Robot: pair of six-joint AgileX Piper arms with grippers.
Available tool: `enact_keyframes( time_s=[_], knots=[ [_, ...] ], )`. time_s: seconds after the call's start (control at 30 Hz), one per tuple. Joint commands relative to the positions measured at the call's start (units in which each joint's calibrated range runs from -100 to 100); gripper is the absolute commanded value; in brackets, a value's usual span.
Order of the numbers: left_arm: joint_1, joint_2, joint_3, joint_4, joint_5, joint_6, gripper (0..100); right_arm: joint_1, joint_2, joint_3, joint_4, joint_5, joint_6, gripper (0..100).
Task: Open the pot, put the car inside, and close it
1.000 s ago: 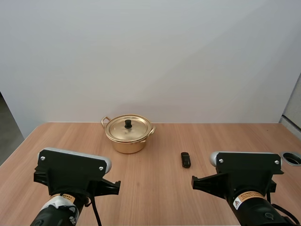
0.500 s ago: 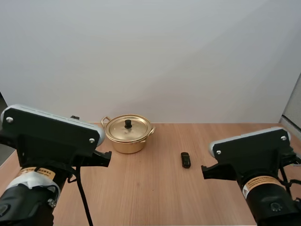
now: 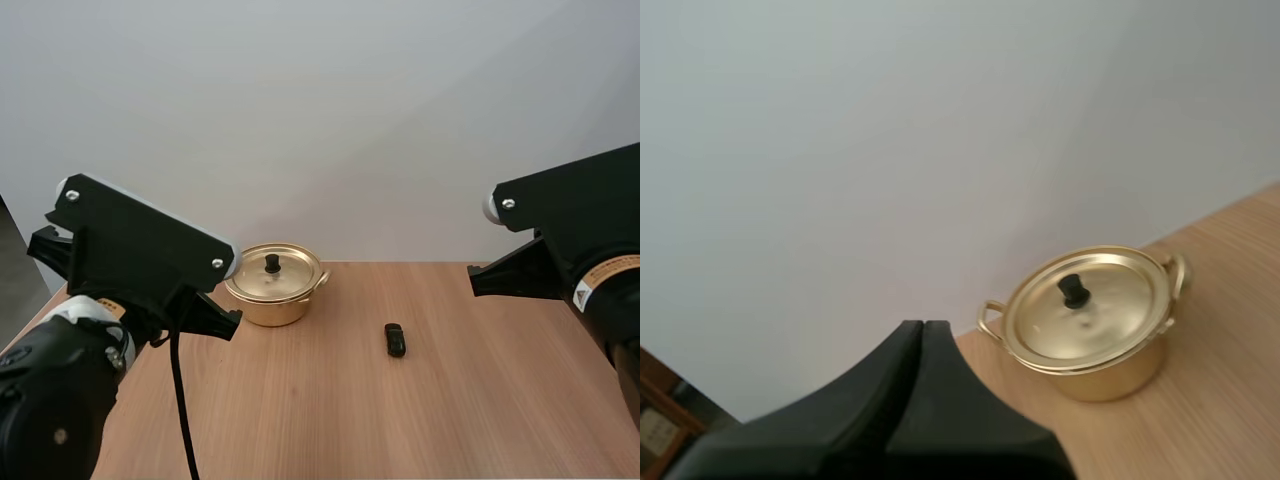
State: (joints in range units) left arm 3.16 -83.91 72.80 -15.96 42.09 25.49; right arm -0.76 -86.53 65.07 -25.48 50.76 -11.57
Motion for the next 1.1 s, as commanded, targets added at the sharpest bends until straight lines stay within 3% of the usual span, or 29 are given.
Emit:
enact_keyframes(
  time_s=[0.0,0.17,0.33,0.4,0.47,0.63,0.7,0.93,1.07],
  knots=[
    [0.00,10.25,-4.61,-18.71,9.94,12.40,0,-0.04,8.45,-1.83,33.97,8.94,-28.20,0],
    [0.00,28.30,-16.33,-19.80,24.28,13.51,0,-0.04,12.14,-3.30,35.04,12.08,-28.68,0],
    [0.00,42.44,-25.95,-19.69,22.50,11.48,0,-0.04,12.24,-3.30,35.07,13.18,-28.27,0],
    [0.00,46.82,-29.11,-19.69,23.64,10.51,5,-0.04,12.24,-3.30,35.07,13.18,-26.37,0],
    [0.00,51.36,-32.23,-19.69,26.45,9.06,17,-0.04,12.24,-3.30,35.33,13.18,-26.04,0],
    [0.00,61.23,-40.31,-18.00,33.90,3.39,74,-0.04,12.24,-3.30,35.70,13.34,-26.04,0],
    [0.00,64.39,-43.10,-16.20,34.62,0.34,88,-0.10,12.24,-3.30,35.96,13.31,-26.04,0],
    [-0.15,74.76,-50.64,-14.17,38.81,-2.57,83,-1.45,12.24,-3.30,36.38,15.24,-25.56,0],
    [-1.01,80.02,-53.63,-12.40,41.19,-3.08,83,-2.24,12.24,-3.30,36.38,15.24,-25.24,0]
  ],
)
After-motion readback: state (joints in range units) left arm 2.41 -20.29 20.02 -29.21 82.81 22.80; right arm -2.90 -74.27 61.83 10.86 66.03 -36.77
